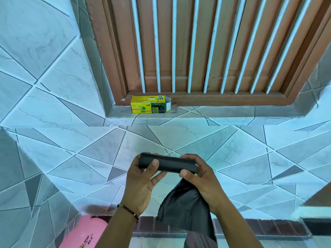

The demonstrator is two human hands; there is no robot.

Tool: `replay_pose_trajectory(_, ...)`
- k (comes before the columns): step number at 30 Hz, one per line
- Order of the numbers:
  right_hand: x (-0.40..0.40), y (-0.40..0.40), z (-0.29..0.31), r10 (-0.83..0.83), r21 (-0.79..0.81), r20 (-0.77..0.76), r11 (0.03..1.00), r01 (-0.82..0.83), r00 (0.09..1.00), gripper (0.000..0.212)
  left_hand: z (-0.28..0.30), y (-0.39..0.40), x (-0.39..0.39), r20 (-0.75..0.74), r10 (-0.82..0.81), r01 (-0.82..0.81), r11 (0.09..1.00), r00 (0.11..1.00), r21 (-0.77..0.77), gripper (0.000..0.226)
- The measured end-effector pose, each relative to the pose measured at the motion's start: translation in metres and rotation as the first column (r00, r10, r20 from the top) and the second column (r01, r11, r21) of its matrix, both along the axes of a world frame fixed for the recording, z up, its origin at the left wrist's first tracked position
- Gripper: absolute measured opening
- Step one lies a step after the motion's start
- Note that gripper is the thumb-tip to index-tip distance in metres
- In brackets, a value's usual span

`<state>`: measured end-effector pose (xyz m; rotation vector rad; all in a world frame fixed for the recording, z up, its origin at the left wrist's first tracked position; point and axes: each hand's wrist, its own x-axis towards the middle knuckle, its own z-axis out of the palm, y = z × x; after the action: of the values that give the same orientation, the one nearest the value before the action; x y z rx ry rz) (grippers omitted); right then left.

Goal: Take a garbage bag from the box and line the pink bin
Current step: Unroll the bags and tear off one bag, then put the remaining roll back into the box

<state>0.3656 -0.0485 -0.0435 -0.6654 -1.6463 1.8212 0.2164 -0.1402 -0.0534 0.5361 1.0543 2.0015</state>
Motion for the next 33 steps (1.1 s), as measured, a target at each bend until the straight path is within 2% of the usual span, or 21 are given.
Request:
replay_pose_trajectory(2,-0.004,0.009,-0.001,-0.047,0.046,0.025,0.998,0.046,0.999,0.035,0.003,0.008,0.001,-0.090,0.042,-0.047,0.998,0.995,-0.052,0.062)
replay_pose_trajectory(5,-0.015,0.021,0.001,-0.096,0.024,0.027,0.995,0.095,0.995,0.030,0.009,0.023,-0.003,-0.169,0.086,-0.105,0.989,0.982,-0.102,0.042)
replay_pose_trajectory(7,-0.023,0.031,0.003,-0.119,0.014,0.001,0.993,0.119,0.993,0.031,0.015,0.035,-0.010,-0.209,0.085,-0.114,0.985,0.974,-0.131,0.038)
replay_pose_trajectory(9,-0.030,0.039,0.005,-0.133,-0.017,-0.035,0.991,0.133,0.990,0.030,0.019,0.045,-0.022,-0.259,0.051,-0.090,0.986,0.965,-0.141,0.041)
replay_pose_trajectory(13,-0.043,0.056,0.009,-0.205,-0.150,-0.101,0.971,0.189,0.974,0.025,0.030,0.064,-0.054,-0.311,-0.047,0.015,0.995,0.949,-0.103,0.067)
replay_pose_trajectory(17,-0.056,0.071,0.013,-0.289,-0.268,-0.150,0.932,0.242,0.946,0.027,0.052,0.092,-0.091,-0.461,-0.013,-0.002,0.999,0.887,-0.033,0.037)
replay_pose_trajectory(19,-0.059,0.078,0.013,-0.322,-0.281,-0.145,0.920,0.273,0.936,0.032,0.064,0.108,-0.108,-0.611,0.020,-0.053,0.998,0.791,-0.036,0.030)
replay_pose_trajectory(21,-0.062,0.083,0.012,-0.347,-0.268,-0.148,0.916,0.300,0.926,0.036,0.072,0.123,-0.122,-0.774,0.050,-0.142,0.989,0.631,-0.051,0.024)
replay_pose_trajectory(23,-0.064,0.085,0.014,-0.354,-0.259,-0.157,0.916,0.307,0.922,0.036,0.076,0.137,-0.133,-0.911,0.059,-0.227,0.973,0.409,-0.039,0.031)
replay_pose_trajectory(24,-0.065,0.086,0.015,-0.357,-0.265,-0.159,0.913,0.309,0.920,0.032,0.077,0.146,-0.140,-0.963,0.043,-0.262,0.965,0.265,-0.029,0.037)
replay_pose_trajectory(26,-0.066,0.087,0.017,-0.365,-0.278,-0.159,0.908,0.313,0.917,0.029,0.076,0.164,-0.153,-0.998,-0.068,-0.348,0.936,-0.019,-0.057,0.048)
replay_pose_trajectory(27,-0.067,0.087,0.018,-0.368,-0.277,-0.155,0.907,0.317,0.917,0.032,0.075,0.172,-0.159,-0.979,-0.170,-0.409,0.906,-0.116,-0.109,0.056)
replay_pose_trajectory(28,-0.067,0.087,0.017,-0.373,-0.268,-0.149,0.907,0.326,0.916,0.041,0.074,0.178,-0.163,-0.943,-0.284,-0.468,0.866,-0.174,-0.174,0.063)
replay_pose_trajectory(30,-0.068,0.086,0.016,-0.391,-0.238,-0.139,0.905,0.352,0.910,0.062,0.070,0.185,-0.170,-0.876,-0.431,-0.533,0.804,-0.218,-0.263,0.070)
replay_pose_trajectory(33,-0.068,0.083,0.015,-0.416,-0.230,-0.123,0.895,0.382,0.901,0.066,0.067,0.186,-0.173,-0.861,-0.445,-0.550,0.796,-0.247,-0.254,0.069)
